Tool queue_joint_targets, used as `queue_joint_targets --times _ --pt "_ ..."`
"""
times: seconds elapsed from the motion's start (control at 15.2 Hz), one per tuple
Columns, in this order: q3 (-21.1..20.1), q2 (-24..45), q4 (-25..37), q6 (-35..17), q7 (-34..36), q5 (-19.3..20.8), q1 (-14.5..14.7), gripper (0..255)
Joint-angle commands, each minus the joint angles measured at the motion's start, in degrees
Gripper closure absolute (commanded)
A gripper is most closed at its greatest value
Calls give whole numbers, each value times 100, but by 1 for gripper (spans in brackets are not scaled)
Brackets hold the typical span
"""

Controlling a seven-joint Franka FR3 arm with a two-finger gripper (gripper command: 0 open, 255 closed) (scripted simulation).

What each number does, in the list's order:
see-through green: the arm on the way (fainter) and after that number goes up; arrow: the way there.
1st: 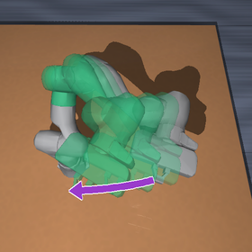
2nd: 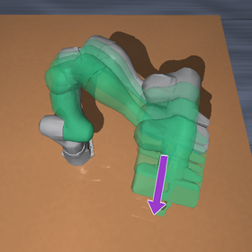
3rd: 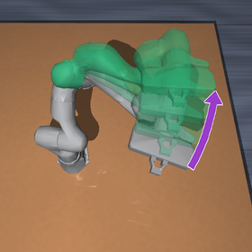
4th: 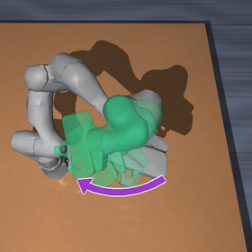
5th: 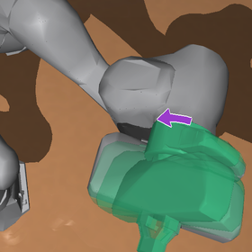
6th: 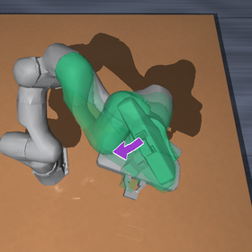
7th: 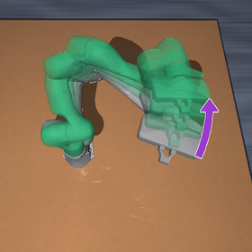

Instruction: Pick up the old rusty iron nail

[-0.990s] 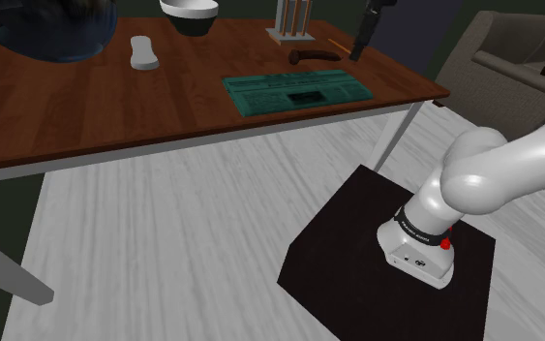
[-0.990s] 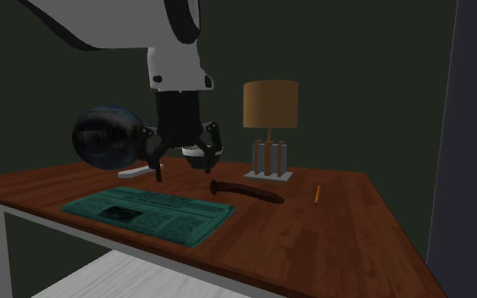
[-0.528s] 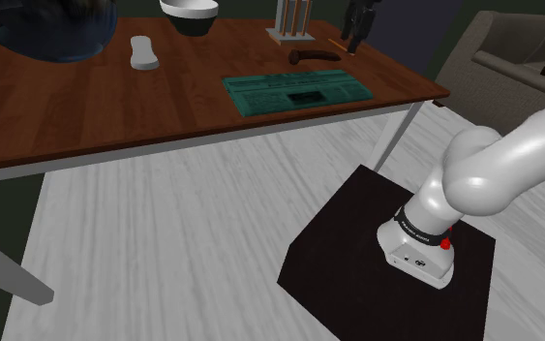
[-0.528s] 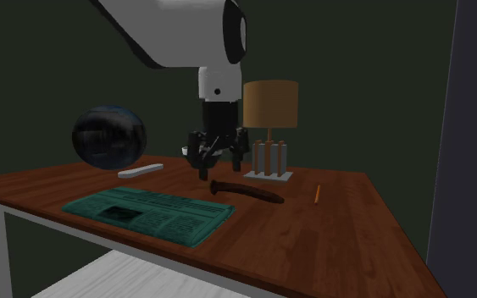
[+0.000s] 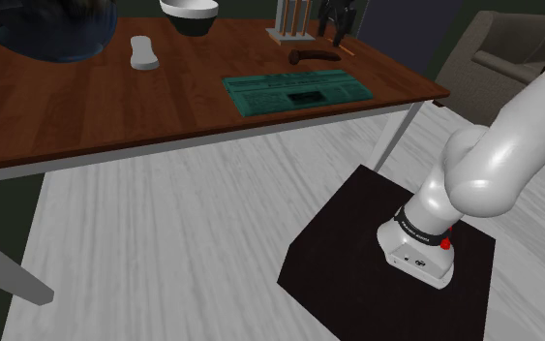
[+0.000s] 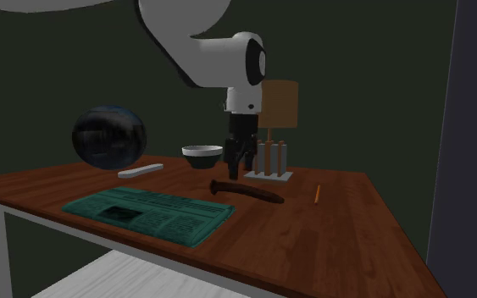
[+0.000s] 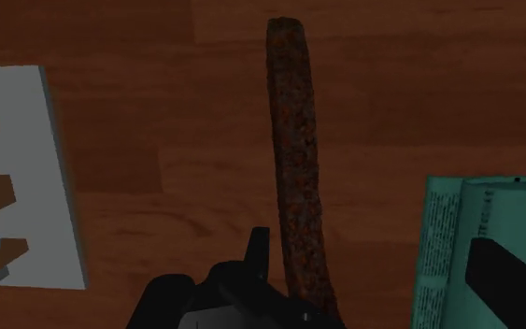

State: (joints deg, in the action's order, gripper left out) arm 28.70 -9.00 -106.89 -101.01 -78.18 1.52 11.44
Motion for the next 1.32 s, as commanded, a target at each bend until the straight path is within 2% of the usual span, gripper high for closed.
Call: queue_joint_targets --times 0.0,0.53,0.66,0.73,1.25 --pt "195 599 523 61 -826 -296 32 0" --pt "187 659 -7 -512 -926 -332 3 0" --pt "187 659 -7 -512 -926 -332 4 0" --pt "184 651 -12 -511 -919 -328 6 255" --pt "184 651 -10 -508 -918 -328 6 255"
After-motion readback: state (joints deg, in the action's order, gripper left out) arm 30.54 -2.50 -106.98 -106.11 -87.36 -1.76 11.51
